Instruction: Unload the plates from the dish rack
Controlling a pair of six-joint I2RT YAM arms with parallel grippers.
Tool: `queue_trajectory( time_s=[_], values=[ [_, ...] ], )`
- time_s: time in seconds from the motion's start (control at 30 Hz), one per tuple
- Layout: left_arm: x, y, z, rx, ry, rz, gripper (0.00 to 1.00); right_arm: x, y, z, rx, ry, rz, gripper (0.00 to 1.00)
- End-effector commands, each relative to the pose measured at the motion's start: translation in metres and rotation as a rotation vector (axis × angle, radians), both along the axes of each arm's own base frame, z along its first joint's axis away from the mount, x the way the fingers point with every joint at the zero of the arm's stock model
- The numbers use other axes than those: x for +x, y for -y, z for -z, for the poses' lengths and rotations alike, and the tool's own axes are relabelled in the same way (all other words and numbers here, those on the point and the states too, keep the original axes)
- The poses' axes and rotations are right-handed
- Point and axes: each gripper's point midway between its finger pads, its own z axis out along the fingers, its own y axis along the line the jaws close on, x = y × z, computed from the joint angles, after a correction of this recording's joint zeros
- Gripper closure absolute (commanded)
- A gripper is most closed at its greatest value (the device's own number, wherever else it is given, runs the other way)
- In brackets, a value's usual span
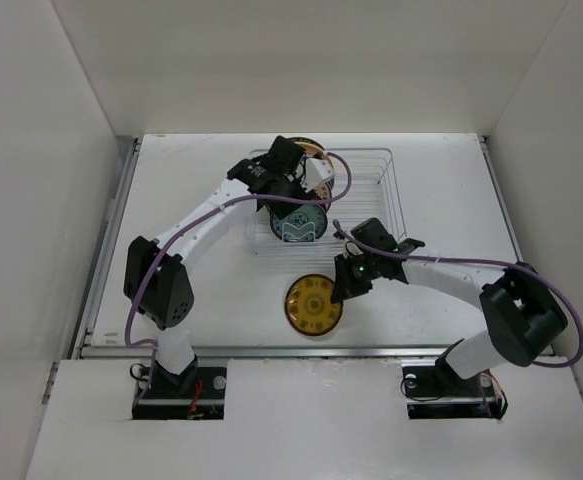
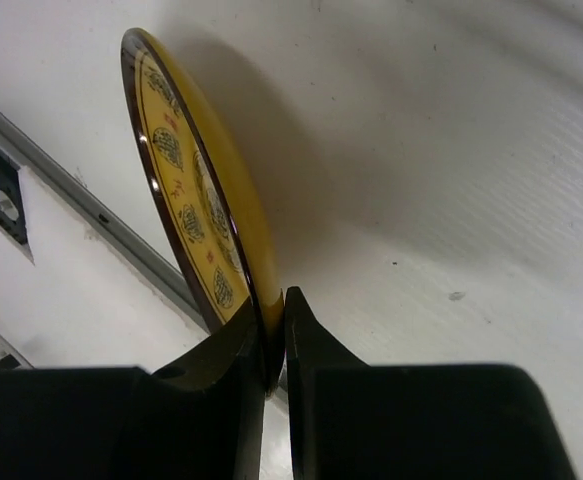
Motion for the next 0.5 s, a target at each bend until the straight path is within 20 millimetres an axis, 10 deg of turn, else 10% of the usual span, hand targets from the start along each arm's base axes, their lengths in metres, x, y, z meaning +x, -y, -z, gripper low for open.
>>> queue_trajectory(
  time_s=[0.0, 0.2, 0.47],
  values=[
    [0.012, 0.022, -0.014, -0.059, 0.061, 0.062, 0.55, 0.003, -0.002, 0.003, 0.024, 0.025, 0.022, 0.89],
    [0.017, 0.026, -0.004, -0.051, 0.050, 0.062, 0.55, 0.009, 0.007, 0.005, -0.023, 0.068, 0.059, 0.59],
    [0.016, 0.027, 0.011, -0.047, 0.021, 0.045, 0.59, 0.007, 0.014, 0.009, -0.055, 0.066, 0.072, 0.47]
  ],
)
